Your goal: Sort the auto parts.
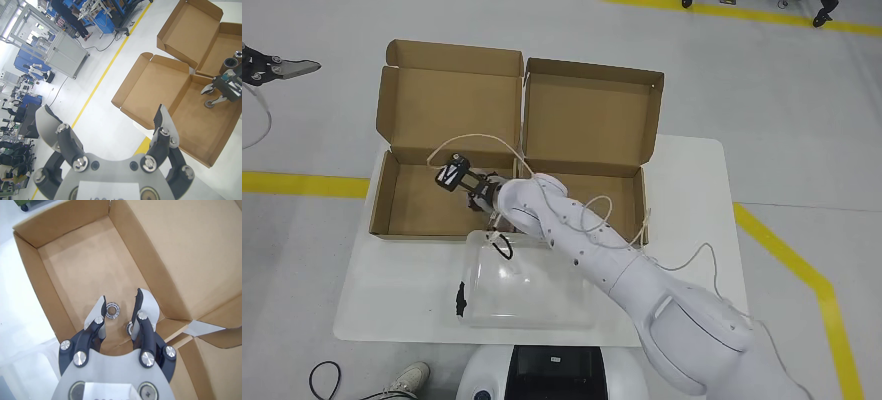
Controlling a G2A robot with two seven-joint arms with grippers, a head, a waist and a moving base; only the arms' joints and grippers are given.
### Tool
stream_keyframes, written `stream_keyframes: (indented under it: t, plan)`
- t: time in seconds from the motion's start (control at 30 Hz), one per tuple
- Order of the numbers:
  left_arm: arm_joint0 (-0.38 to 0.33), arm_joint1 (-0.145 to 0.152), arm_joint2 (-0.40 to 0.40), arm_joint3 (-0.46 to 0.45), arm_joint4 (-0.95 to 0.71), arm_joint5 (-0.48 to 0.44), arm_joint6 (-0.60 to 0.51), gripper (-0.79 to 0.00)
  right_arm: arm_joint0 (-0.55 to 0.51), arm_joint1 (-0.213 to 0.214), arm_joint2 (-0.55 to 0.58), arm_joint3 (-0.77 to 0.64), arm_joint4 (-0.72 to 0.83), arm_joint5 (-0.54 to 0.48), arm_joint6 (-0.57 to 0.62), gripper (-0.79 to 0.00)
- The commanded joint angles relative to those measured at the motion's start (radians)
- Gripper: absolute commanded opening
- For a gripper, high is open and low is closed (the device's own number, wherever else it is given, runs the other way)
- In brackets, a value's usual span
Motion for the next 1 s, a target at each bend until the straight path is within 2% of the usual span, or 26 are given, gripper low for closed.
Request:
stream_keyframes:
  t: [0.0,0.17,0.37,0.6,0.9,0.97]
  plan:
    - [0.0,0.0,0.0,0.0,0.0,0.0,0.0,0.0,-0.029,0.024,0.031,-0.055,-0.009,-0.025,-0.011,-0.517]
    - [0.0,0.0,0.0,0.0,0.0,0.0,0.0,0.0,-0.146,0.1,0.132,-0.252,-0.05,-0.097,-0.009,-0.517]
    - [0.0,0.0,0.0,0.0,0.0,0.0,0.0,0.0,-0.344,0.193,0.274,-0.535,-0.118,-0.246,0.033,-0.517]
    - [0.0,0.0,0.0,0.0,0.0,0.0,0.0,0.0,-0.554,0.268,0.416,-0.792,-0.205,-0.384,0.007,-0.493]
    - [0.0,0.0,0.0,0.0,0.0,0.0,0.0,0.0,-0.723,0.322,0.547,-0.909,-0.257,-0.438,-0.127,-0.397]
    - [0.0,0.0,0.0,0.0,0.0,0.0,0.0,0.0,-0.751,0.331,0.567,-0.929,-0.271,-0.441,-0.151,-0.237]
